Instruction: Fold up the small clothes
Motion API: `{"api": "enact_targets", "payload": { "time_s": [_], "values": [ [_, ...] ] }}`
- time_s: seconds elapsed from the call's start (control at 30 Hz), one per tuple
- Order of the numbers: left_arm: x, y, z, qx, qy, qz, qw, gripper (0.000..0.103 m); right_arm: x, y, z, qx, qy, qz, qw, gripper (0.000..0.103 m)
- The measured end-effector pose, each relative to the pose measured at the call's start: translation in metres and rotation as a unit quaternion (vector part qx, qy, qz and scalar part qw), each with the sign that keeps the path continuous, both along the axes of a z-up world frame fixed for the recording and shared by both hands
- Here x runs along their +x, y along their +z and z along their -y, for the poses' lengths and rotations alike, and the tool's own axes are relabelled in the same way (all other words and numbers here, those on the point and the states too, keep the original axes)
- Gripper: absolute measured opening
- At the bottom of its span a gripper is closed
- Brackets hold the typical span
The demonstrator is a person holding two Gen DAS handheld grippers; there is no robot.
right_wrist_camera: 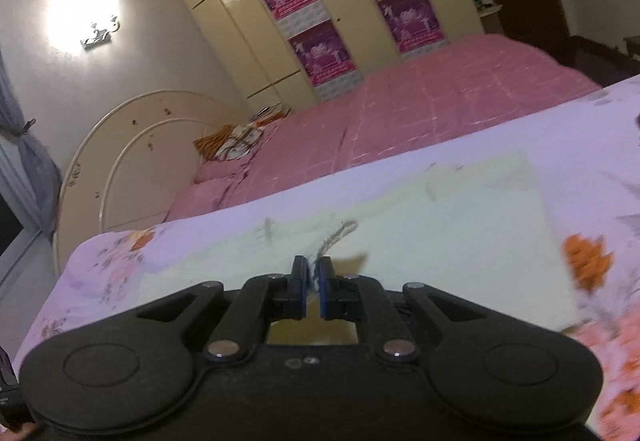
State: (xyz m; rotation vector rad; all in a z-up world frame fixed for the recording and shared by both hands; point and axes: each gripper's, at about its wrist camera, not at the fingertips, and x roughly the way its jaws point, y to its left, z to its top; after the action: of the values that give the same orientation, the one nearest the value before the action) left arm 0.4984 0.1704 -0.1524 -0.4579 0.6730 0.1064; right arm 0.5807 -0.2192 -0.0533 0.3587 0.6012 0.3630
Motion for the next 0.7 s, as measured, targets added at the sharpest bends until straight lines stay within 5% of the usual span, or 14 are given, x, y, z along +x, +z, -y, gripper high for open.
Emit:
{"api": "enact_targets", "payload": {
  "time_s": [0.2,0.7],
  "values": [
    [0.006,0.004,0.01,0.038,-0.014,-0.011,0.9991,0.042,-0.006,-0.003,0.023,-0.008,-0.029,-0.003,1.0,0.007],
    [0.014,0.003,0.013,0.063,-0.026,-0.018,0.9975,0.042,-0.013,-0.012,0.051,-0.016,-0.068,-0.005,0.998,0.007]
  ]
}}
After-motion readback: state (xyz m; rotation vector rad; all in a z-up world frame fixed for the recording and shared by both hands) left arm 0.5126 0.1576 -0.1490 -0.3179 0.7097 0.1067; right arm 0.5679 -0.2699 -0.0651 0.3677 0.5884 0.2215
